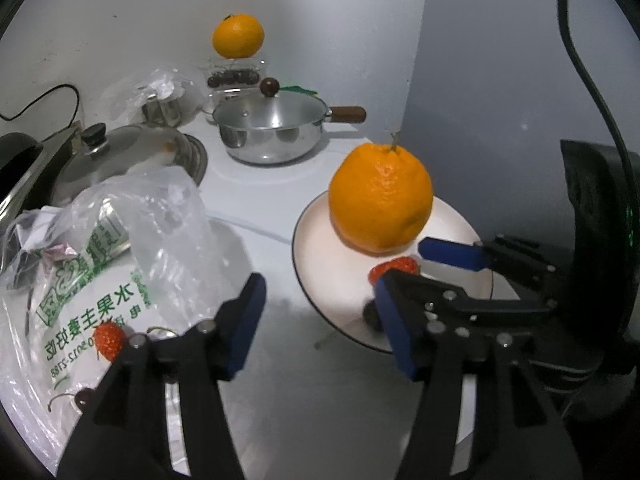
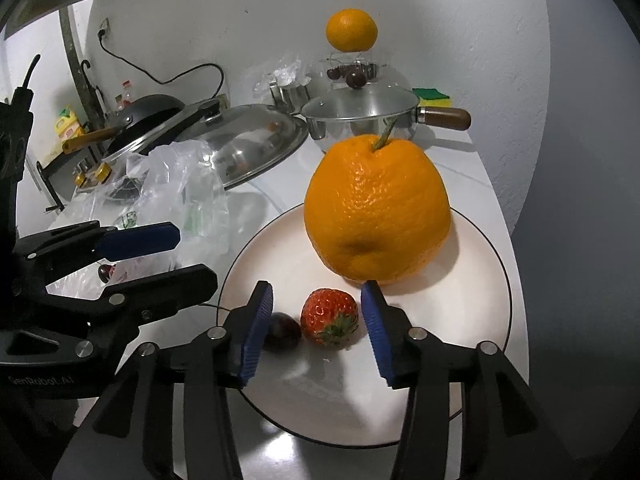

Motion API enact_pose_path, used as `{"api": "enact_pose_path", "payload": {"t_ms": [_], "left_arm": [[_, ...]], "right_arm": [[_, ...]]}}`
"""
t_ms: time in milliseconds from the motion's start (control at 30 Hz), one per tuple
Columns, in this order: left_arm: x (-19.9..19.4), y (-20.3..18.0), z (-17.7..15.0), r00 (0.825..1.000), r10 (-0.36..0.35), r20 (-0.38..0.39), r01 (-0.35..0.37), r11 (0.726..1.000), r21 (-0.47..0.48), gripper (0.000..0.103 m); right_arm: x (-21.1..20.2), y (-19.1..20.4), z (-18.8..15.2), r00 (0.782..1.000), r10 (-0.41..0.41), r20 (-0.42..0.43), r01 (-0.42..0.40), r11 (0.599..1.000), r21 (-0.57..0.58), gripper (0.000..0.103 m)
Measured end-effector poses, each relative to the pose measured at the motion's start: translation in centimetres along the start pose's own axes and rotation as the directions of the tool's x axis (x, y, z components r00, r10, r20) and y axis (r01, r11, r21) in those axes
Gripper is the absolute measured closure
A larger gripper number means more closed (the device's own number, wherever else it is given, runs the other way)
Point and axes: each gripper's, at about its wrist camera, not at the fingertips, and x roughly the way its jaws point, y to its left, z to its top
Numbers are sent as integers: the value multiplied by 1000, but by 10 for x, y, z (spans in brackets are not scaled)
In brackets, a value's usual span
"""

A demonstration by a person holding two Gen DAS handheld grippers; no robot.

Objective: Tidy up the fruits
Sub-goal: 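Lower the strawberry onto the plate and open the right gripper while the left gripper releases the cherry, then move both grippers back over the fruit in the plastic bag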

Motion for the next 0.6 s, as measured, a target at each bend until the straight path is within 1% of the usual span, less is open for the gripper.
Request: {"api": "enact_pose_path", "payload": {"t_ms": [600], "left_arm": [[-40, 15, -10, 998, 22, 57, -21, 1000, -23, 44]], "right_arm": [[-24, 26, 2, 999, -33, 36, 34, 999, -21, 54]]}}
